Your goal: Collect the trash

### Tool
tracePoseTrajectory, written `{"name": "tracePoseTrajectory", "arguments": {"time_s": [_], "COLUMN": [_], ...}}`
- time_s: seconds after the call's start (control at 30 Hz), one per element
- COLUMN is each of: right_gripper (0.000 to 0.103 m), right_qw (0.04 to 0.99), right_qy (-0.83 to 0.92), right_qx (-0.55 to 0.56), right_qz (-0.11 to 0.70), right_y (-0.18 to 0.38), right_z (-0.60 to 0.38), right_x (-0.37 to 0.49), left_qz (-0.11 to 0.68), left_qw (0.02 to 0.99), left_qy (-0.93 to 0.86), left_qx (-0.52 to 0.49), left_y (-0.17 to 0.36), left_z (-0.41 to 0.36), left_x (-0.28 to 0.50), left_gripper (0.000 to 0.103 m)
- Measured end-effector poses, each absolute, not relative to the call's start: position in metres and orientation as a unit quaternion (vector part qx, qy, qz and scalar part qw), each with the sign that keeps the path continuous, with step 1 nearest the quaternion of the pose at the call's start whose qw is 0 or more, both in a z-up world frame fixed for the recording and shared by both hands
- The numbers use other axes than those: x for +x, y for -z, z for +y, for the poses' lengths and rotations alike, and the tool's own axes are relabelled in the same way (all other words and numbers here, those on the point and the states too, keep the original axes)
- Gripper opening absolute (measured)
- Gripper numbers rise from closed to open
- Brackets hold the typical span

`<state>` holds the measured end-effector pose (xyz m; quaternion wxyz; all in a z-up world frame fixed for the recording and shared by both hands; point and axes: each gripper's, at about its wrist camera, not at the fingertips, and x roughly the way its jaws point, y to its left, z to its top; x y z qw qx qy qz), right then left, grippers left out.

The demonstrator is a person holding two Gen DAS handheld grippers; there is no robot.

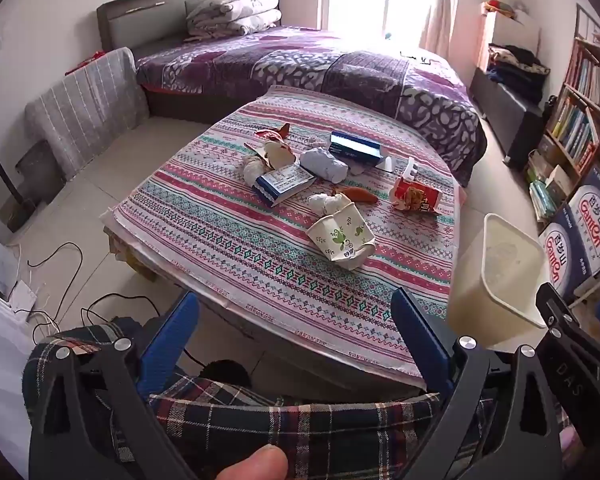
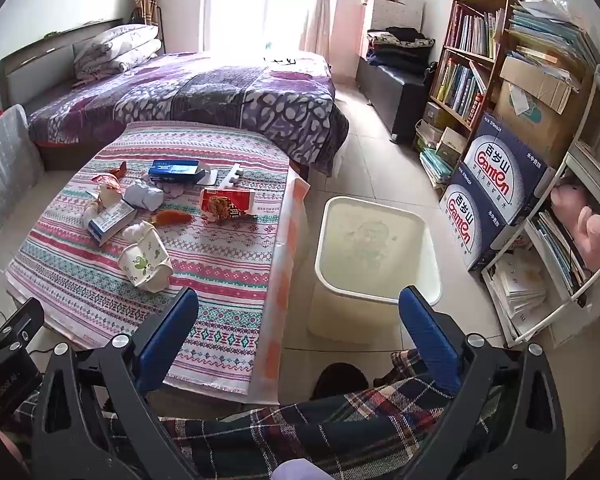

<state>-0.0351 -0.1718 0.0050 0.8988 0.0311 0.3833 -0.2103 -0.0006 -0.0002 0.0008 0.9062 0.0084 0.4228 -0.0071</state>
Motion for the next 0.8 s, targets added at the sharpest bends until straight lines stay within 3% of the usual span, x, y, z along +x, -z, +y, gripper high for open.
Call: {"name": "tracePoseTrajectory", "arguments": {"time_s": [0.8], "right_gripper": [0.096], "right_qw": [0.913], "right_qy": [0.211], "right_qx": [0.02], "right_qz": [0.35], "right_y": [-0.023], "right_z": [-0.162], "right_x": [-0.043], "left_qz": [0.388], "left_qw": [0.921], "left_qy": [0.01], "left_qx": [-0.003], "left_y": [-0.017], "left_z": [0.004], "left_x": [-0.008], "left_gripper": [0.094]}}
